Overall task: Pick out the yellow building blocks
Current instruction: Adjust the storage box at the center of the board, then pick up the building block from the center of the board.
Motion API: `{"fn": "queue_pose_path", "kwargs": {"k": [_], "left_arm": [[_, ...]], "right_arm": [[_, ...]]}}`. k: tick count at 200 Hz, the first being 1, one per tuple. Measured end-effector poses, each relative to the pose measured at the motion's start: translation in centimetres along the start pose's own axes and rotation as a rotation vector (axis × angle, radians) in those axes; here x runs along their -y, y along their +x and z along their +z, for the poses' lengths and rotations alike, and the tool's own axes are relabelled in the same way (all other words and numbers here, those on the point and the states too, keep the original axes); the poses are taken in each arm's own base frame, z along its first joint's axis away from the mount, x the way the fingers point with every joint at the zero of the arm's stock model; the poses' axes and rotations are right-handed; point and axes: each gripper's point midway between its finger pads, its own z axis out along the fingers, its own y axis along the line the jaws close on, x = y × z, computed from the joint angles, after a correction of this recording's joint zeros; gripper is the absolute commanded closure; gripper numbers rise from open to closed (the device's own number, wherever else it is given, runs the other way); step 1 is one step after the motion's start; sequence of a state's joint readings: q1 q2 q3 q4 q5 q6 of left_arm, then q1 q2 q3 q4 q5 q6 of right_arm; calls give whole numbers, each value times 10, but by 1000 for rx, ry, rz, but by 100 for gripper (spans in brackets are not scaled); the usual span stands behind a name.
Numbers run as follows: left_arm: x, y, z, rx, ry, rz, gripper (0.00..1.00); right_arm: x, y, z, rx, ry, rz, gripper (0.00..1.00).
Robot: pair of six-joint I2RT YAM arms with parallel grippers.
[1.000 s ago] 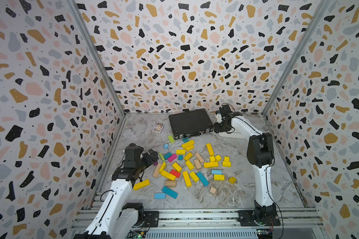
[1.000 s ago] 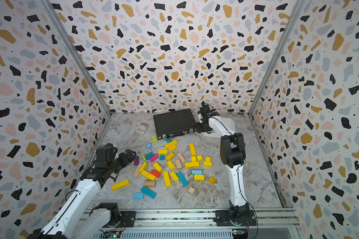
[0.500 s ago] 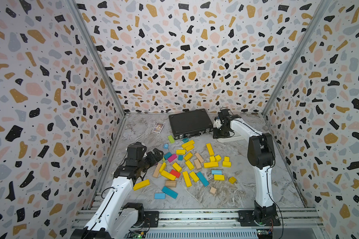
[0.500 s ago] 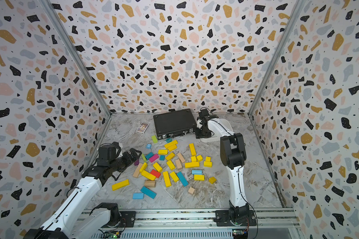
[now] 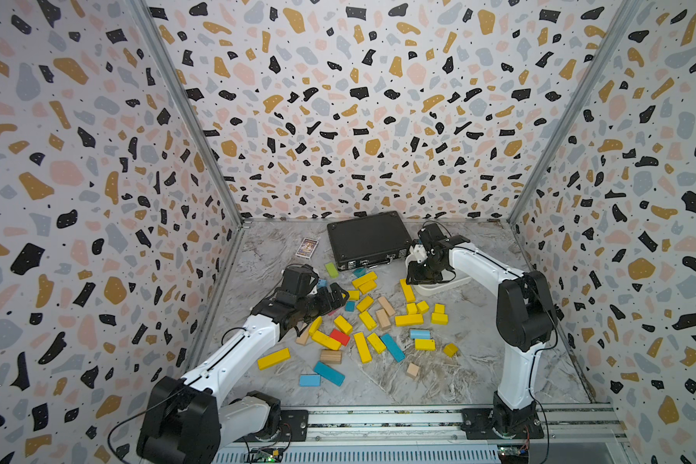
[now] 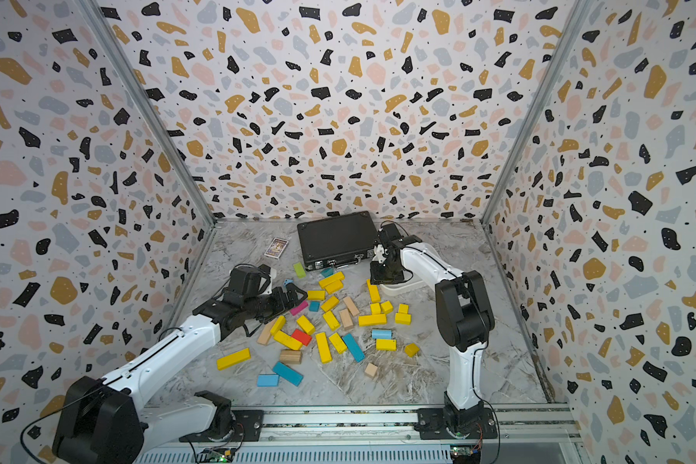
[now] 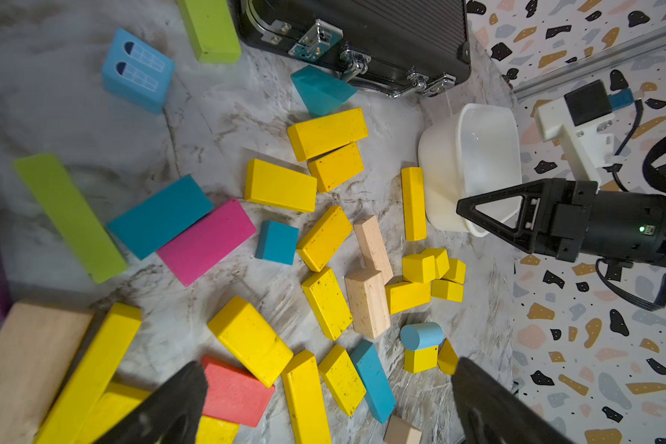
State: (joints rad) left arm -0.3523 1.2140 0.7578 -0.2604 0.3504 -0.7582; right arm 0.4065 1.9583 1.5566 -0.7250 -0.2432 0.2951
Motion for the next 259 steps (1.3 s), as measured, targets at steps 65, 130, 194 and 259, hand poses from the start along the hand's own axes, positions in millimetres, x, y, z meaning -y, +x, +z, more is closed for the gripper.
{"fn": "queue_pose_path", "kwargs": {"k": [65, 130, 194, 259], "left_arm": [[34, 12, 32, -89, 27, 58, 2], [103, 14, 35, -46, 125, 200, 2], [64, -4, 16, 85, -68, 202, 0], [16, -23, -16, 188, -166, 83, 0]], "right_arm": [[14, -17, -68, 163, 170, -167, 46], [8, 79, -71, 24, 162, -280, 45], [-28, 129, -62, -3, 29, -665, 42], [-53, 128, -21, -80, -48, -1199, 44]]}}
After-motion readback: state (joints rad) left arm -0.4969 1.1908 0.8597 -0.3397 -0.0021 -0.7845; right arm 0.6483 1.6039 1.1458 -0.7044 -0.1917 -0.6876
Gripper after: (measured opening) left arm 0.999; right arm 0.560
